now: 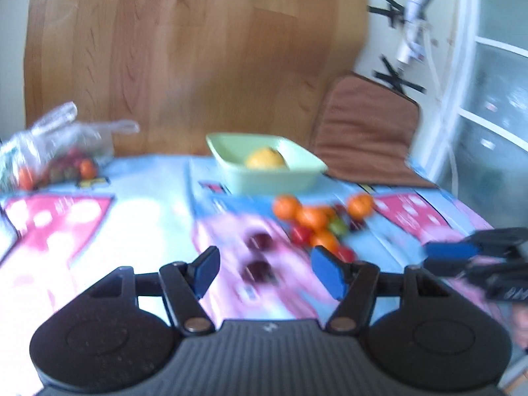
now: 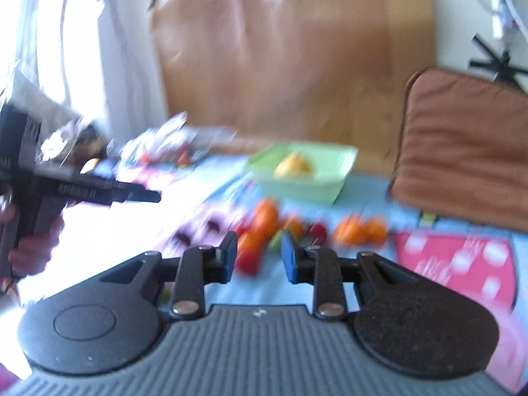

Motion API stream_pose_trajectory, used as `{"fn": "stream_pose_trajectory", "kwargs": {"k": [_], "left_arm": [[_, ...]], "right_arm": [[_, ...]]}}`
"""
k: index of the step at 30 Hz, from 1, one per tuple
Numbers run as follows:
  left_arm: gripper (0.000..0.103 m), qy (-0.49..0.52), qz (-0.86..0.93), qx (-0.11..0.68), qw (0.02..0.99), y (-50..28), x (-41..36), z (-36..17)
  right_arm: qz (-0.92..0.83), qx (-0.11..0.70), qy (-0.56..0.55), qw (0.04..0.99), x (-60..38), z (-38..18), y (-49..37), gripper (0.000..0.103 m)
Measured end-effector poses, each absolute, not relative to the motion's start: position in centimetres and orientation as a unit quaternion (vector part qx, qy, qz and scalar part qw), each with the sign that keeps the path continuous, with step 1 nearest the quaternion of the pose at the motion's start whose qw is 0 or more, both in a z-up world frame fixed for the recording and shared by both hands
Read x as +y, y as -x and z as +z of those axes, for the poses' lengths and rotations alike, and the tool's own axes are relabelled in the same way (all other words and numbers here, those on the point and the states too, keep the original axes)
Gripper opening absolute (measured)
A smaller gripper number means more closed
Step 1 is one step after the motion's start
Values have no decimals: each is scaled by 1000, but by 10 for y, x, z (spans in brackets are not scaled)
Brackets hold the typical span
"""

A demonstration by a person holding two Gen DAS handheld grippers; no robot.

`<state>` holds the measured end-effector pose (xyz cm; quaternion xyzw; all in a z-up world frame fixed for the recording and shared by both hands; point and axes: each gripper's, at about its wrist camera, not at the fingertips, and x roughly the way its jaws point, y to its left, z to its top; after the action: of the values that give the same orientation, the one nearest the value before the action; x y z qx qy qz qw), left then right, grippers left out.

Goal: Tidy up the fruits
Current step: 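Withdraw both tools from the bowl back toward the fruit, then grasp the red tomato with the right tool while the left tool grasps the green tomato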

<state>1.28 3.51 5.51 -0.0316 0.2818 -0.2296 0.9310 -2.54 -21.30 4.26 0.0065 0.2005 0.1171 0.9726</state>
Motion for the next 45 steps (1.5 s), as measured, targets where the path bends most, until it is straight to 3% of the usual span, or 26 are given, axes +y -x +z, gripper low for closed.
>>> {"fn": "stream_pose_trajectory", "kwargs": {"k": [5, 13, 27, 34, 37, 41, 45], "left_arm": [[62, 18, -257, 290, 922, 18, 15, 35], [62, -46, -242, 268, 931, 40, -24, 18], [58, -55, -230, 279, 931, 27, -29, 11], [45, -40, -223, 290, 930, 19, -31, 9], [42, -41, -222, 293, 929, 19, -32, 7], [28, -42, -219, 295, 929, 18, -32, 6], [28, -41, -219, 291, 930, 20, -30, 7]], "right_arm": [[119, 223, -30, 967, -189, 12, 34, 20], [57, 208, -57, 975, -196, 9, 31, 20], [57, 208, -49, 975, -196, 10, -1, 22], [55, 221, -39, 973, -197, 16, -32, 27], [58, 238, -40, 969, -196, 14, -47, 37], [63, 250, -47, 965, -196, 8, -57, 34], [61, 243, -48, 967, -198, 11, -33, 33]]}}
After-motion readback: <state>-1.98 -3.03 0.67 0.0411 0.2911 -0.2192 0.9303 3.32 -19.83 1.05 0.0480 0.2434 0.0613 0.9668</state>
